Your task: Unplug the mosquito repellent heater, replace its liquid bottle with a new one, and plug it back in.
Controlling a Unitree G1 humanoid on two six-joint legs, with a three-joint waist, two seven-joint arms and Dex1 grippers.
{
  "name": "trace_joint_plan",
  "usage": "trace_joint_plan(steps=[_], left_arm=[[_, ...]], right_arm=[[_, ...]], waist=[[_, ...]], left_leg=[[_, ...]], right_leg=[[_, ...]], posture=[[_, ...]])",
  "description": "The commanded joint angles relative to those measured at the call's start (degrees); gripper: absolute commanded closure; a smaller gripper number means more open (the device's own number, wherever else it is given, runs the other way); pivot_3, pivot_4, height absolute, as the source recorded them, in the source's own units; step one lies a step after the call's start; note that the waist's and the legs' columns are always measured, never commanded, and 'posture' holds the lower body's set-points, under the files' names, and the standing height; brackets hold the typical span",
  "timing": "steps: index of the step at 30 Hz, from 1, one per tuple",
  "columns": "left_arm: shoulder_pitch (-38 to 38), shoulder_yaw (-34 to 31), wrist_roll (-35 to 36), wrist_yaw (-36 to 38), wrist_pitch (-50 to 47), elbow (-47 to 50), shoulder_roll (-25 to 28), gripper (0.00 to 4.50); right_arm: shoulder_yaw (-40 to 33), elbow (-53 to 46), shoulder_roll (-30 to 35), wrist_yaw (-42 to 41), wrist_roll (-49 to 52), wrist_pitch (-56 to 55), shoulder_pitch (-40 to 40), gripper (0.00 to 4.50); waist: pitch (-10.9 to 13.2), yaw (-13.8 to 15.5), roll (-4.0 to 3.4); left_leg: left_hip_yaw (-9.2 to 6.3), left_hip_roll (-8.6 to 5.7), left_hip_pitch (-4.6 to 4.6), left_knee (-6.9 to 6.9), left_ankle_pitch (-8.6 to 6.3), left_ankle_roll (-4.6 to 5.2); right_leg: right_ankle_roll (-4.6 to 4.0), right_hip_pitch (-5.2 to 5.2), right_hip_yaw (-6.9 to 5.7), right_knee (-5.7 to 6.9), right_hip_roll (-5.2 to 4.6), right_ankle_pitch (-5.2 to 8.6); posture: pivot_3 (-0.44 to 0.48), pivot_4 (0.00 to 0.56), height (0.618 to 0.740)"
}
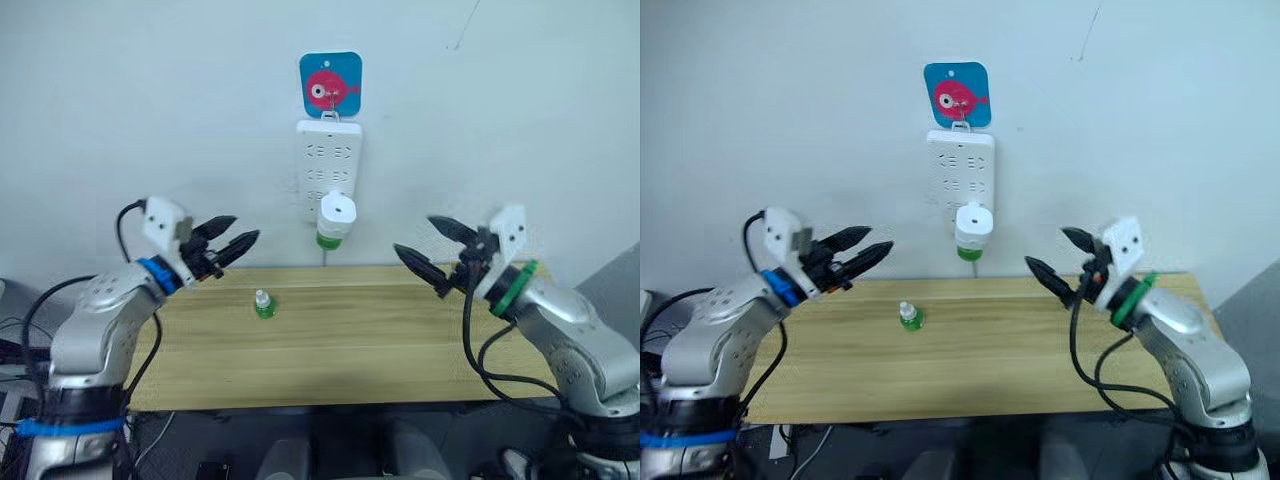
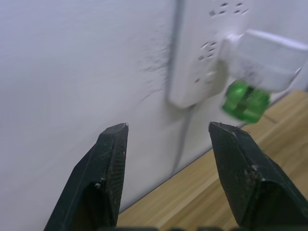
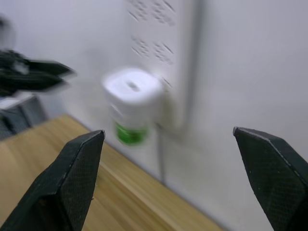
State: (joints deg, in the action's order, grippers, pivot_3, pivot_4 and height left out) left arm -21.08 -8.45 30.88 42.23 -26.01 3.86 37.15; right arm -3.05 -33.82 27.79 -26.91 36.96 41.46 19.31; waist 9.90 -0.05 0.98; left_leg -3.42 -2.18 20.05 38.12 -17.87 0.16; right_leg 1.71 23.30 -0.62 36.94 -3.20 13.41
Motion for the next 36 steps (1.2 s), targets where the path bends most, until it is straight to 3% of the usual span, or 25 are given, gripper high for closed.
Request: trace_joint_plan(steps=[1,6,14,23,32,36], left_arm=[[-6.18,2.19,-2.03,2.1,1.86,-4.44,-1.5,1.52],[-13.53,5.47,-5.23,5.59,5.41,-11.77,-4.27,1.52],[-23.55,8.05,-10.98,9.73,14.44,-27.07,-8.92,1.52],[-32.58,9.52,-15.3,15.98,22.66,-41.42,-13.56,1.52],[-35.65,10.49,-15.7,24.16,23.59,-44.32,-16.15,1.52],[-35.75,10.11,-15.83,25.28,23.53,-45.1,-16.24,2.34]], right_arm=[[1.51,-2.66,-0.97,1.78,3.14,4.03,5.26,0.0],[1.97,-2.25,-2.64,4.06,2.53,4.68,7.66,0.0],[1.65,-3.69,-1.94,4.94,-0.41,2.36,0.3,0.0],[1.19,-7.03,-2.75,8.9,0.96,5.2,-0.74,0.0],[2.41,-7.02,-4.29,13.31,-1.38,6.86,-3.36,0.0],[3.44,-6.1,-6.02,16.09,-4.25,6.26,-3.58,0.0]], waist=[[0.25,-0.08,0.15],[0.32,-0.08,0.24],[0.41,-0.23,0.33],[0.53,-0.35,0.36],[0.53,-1.89,0.36],[0.54,-2.01,0.36]], left_leg=[[-0.01,-0.01,0.03,0.0,0.0,0.0],[-0.1,-0.11,1.0,0.15,0.24,-0.42],[-0.18,-0.17,1.03,0.06,0.24,-0.42],[-0.29,-0.17,1.16,0.71,0.15,-0.25],[-0.37,-0.23,1.49,0.78,0.2,-0.32],[-0.39,-0.2,1.7,0.81,0.2,-0.32]], right_leg=[[0.0,0.02,0.0,-0.03,0.0,0.0],[0.05,0.86,0.0,0.05,-0.07,-0.06],[0.09,0.86,-0.08,0.02,-0.19,-0.08],[0.13,0.71,-0.2,0.18,0.04,-0.1],[0.28,0.94,-0.15,0.14,0.04,-0.19],[0.27,1.13,-0.15,0.16,0.03,-0.2]], posture=[[-0.003,0.187,0.74],[-0.019,0.183,0.74],[-0.064,0.181,0.74],[-0.11,0.18,0.74],[-0.129,0.187,0.74],[-0.132,0.188,0.74]])
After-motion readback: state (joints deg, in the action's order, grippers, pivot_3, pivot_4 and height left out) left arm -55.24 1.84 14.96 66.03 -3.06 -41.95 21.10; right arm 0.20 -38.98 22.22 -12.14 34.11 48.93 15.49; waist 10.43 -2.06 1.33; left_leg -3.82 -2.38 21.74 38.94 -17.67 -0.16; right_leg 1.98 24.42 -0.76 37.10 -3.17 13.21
